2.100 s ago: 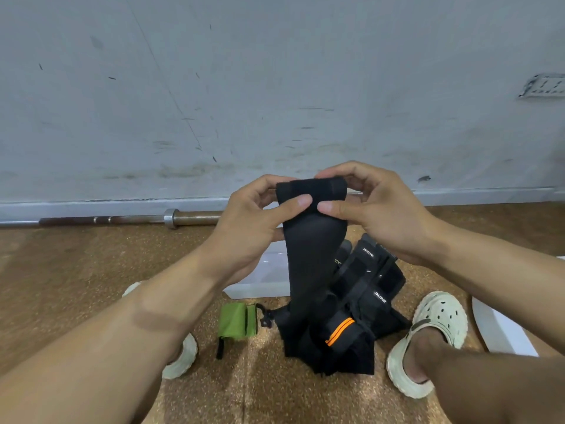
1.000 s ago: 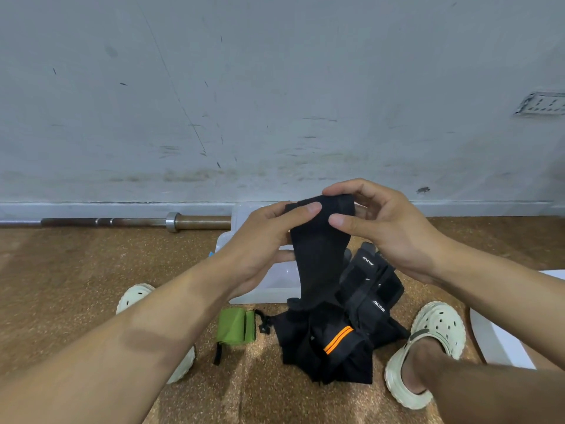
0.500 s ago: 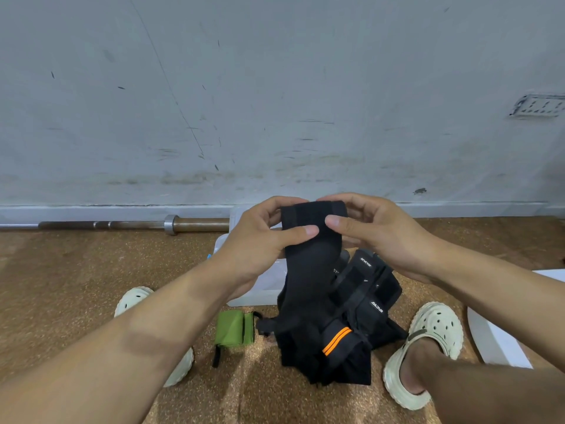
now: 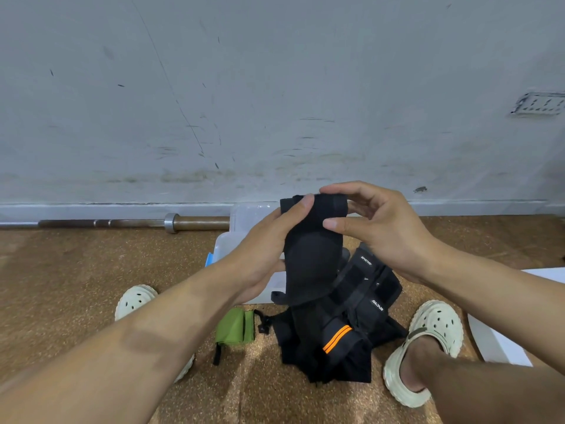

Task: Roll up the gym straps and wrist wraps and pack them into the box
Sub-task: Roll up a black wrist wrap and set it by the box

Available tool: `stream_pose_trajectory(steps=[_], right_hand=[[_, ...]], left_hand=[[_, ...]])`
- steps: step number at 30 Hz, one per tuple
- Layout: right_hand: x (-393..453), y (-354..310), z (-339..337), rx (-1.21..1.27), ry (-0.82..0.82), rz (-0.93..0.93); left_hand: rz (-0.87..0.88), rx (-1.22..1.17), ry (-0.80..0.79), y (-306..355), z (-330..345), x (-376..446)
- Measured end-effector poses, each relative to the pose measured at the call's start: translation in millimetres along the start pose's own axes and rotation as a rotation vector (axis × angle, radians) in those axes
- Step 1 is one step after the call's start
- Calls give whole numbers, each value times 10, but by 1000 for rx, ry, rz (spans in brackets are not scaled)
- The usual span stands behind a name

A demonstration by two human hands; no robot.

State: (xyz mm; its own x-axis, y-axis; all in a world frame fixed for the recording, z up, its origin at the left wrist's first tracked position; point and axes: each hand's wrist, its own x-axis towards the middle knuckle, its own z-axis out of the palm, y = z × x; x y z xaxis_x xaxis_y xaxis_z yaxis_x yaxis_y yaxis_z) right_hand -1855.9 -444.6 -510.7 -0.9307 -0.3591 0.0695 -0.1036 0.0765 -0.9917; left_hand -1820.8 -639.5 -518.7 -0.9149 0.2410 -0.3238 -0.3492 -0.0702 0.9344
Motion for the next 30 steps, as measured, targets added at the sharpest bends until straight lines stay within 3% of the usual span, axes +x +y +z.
stream_pose_trajectory(steps=[7, 12, 16, 30], right_hand=[[11, -17, 39, -21, -35, 24], [71, -41, 5, 62, -32, 194], [60, 34, -27, 20, -166, 304], [31, 14, 9, 40, -45, 104]], left_hand=[[22, -47, 78, 0, -29, 29], [27, -65, 100, -17, -82, 55], [34, -121, 124, -14, -85, 58], [-1, -122, 71, 26, -101, 48]])
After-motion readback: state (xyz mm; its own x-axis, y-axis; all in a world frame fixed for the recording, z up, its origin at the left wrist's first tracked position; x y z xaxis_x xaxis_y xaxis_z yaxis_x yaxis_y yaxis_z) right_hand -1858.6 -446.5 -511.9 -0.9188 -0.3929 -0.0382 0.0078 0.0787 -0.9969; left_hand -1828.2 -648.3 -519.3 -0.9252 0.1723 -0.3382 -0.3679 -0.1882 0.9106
